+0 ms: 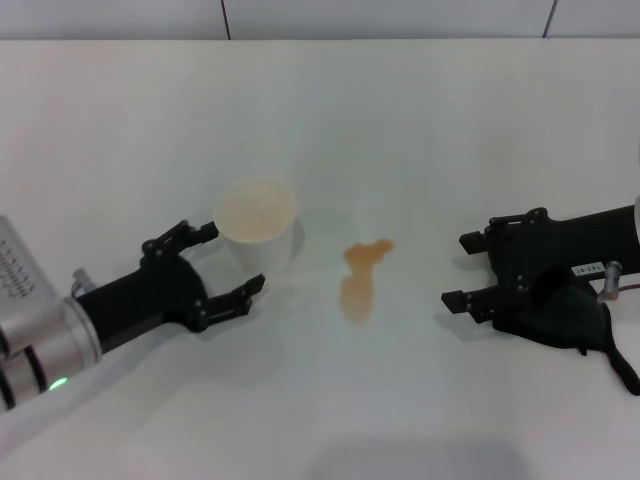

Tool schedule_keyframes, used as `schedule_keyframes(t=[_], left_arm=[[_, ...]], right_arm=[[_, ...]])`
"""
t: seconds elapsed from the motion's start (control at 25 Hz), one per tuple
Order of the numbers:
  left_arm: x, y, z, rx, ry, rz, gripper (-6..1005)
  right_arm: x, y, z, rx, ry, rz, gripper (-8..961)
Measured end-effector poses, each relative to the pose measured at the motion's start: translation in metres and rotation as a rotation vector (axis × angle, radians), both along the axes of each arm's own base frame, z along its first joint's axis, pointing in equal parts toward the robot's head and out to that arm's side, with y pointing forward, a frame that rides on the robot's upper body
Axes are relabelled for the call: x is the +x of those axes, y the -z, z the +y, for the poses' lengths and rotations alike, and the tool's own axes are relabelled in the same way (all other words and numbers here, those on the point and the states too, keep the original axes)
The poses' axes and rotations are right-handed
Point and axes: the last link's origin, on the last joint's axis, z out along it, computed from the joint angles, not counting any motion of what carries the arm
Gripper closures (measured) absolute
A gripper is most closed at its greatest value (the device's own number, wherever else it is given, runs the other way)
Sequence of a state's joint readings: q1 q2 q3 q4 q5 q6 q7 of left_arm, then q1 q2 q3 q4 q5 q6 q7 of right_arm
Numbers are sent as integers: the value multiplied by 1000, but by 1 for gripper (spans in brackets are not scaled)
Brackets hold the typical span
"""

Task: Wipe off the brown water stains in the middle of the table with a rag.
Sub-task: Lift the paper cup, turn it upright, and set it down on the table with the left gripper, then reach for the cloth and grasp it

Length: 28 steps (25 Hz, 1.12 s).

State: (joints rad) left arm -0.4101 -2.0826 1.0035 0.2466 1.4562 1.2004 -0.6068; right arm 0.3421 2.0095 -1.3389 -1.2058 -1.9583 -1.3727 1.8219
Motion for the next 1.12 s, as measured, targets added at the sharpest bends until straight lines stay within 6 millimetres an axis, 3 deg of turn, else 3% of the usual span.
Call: schedule_keyframes(t=[0.12, 0.32, 0.52, 0.8, 1.12], left_arm=[[-4, -5, -7, 4, -13, -21, 259], [-11, -18, -15, 21, -44, -53, 101], [-16, -35, -19, 92, -53, -78, 111], [7, -67, -8, 98, 20, -175, 109], [32, -103, 2, 105, 128, -112, 108]], right_arm=[[-3, 0, 0, -9, -5, 2, 130], [-6, -2, 0, -10, -15, 2, 130], [-9, -2, 0, -9, -19, 12, 130], [-17, -1, 0, -18, -10, 29, 130], [-33, -4, 0, -19, 8, 75, 131]])
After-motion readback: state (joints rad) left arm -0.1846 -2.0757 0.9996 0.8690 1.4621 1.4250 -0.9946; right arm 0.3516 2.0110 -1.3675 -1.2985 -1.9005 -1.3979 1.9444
